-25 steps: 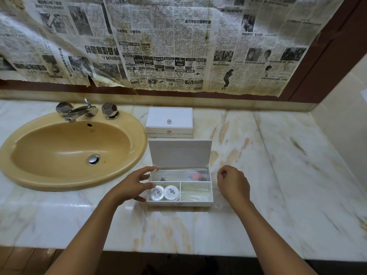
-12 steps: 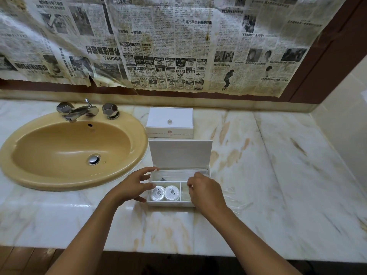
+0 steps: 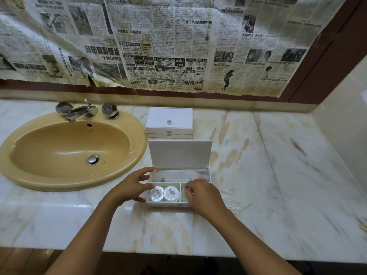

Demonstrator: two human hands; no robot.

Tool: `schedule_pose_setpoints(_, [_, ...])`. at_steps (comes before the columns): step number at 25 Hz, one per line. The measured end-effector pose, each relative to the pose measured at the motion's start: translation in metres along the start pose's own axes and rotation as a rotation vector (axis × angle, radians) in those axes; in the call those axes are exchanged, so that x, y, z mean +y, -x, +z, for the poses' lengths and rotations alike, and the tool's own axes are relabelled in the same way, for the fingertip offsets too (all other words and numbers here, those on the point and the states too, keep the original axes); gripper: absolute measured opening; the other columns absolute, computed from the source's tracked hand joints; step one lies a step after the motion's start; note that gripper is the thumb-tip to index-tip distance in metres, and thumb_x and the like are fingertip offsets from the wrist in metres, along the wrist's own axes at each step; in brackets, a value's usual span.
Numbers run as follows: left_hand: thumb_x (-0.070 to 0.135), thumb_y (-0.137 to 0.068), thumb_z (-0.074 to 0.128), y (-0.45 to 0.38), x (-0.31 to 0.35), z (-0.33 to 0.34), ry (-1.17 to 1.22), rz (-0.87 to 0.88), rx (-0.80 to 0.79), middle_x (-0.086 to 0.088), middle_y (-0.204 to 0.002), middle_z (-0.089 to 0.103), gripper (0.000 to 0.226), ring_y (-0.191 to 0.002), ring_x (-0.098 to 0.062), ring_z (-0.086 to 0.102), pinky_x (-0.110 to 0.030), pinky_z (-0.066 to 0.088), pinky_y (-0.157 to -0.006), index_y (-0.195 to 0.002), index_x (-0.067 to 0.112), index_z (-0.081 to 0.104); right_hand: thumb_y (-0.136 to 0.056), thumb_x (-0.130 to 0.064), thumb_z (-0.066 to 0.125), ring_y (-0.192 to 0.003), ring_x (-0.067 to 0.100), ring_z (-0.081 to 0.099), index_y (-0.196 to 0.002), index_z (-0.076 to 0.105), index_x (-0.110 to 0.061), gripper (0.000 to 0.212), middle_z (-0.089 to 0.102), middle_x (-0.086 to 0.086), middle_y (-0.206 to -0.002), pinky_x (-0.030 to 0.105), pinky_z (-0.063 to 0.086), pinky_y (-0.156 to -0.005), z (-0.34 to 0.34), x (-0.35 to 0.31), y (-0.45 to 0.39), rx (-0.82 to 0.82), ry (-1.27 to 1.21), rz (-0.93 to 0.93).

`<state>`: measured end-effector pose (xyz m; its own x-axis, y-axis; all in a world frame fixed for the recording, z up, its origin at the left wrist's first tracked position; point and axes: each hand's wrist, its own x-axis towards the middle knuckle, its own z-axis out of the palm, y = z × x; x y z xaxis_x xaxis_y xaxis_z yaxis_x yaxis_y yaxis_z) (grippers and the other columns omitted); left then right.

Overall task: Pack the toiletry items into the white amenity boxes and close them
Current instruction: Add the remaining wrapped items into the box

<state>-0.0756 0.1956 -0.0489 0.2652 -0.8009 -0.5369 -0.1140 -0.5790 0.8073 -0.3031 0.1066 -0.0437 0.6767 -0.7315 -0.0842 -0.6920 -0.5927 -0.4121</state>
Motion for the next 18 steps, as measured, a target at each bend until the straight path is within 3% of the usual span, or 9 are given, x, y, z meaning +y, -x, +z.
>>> schedule_pose_setpoints(4, [0.012, -0.089, 0.067, 0.0, -0.001, 0.0, -0.001, 0.001, 0.002, -0.004, -0.141, 0.052, 0.051, -0.134, -0.018, 0.046, -0.041, 0.062, -0.068, -0.124, 0.048, 0.057, -0.091, -0.024, 0.048, -0.075, 0.022, 0.06, -0.081, 0.066, -0.018, 0.021, 0.068, 0.002, -0.081, 0.028, 0.041, -0.061, 0.004, 0.003, 0.001, -0.071, -0.066, -0.012])
schedule_pose_setpoints(9, [0.013, -0.089, 0.067, 0.0, -0.001, -0.001, -0.002, -0.001, -0.006, -0.005, -0.142, 0.051, 0.052, -0.133, -0.019, 0.047, -0.042, 0.062, -0.07, -0.126, 0.048, 0.056, -0.088, -0.013, 0.059, -0.074, 0.013, 0.059, -0.094, 0.071, -0.014, 0.013, 0.067, -0.002, -0.087, 0.018, 0.04, -0.068, -0.014, 0.014, -0.004, 0.384, -0.276, 0.059])
schedule_pose_setpoints(12, [0.013, -0.09, 0.067, 0.0, -0.001, 0.0, -0.009, 0.0, -0.001, -0.004, -0.142, 0.051, 0.052, -0.133, -0.019, 0.047, -0.04, 0.062, -0.069, -0.128, 0.047, 0.055, -0.09, -0.008, 0.053, -0.093, 0.019, 0.06, -0.109, 0.066, -0.013, 0.024, 0.064, 0.001, -0.103, 0.025, 0.046, -0.077, -0.025, 0.032, -0.008, 0.466, -0.3, 0.231])
schedule_pose_setpoints(15, [0.013, -0.09, 0.067, 0.0, 0.0, 0.0, -0.011, 0.001, -0.003, -0.003, -0.142, 0.052, 0.053, -0.132, -0.019, 0.048, -0.041, 0.062, -0.069, -0.129, 0.045, 0.055, -0.089, -0.005, 0.05, -0.113, 0.025, 0.051, -0.123, 0.06, -0.015, 0.037, 0.057, 0.006, -0.12, 0.036, 0.045, -0.091, -0.025, 0.054, -0.006, 0.25, -0.104, 0.341])
schedule_pose_setpoints(18, [0.012, -0.09, 0.066, 0.0, 0.001, 0.0, -0.008, 0.002, -0.001, -0.001, -0.141, 0.052, 0.052, -0.133, -0.018, 0.047, -0.04, 0.062, -0.069, -0.129, 0.045, 0.055, -0.089, -0.005, 0.049, -0.122, 0.024, 0.043, -0.132, 0.053, -0.019, 0.045, 0.05, 0.004, -0.131, 0.035, 0.038, -0.098, -0.018, 0.067, 0.0, -0.024, 0.048, 0.407])
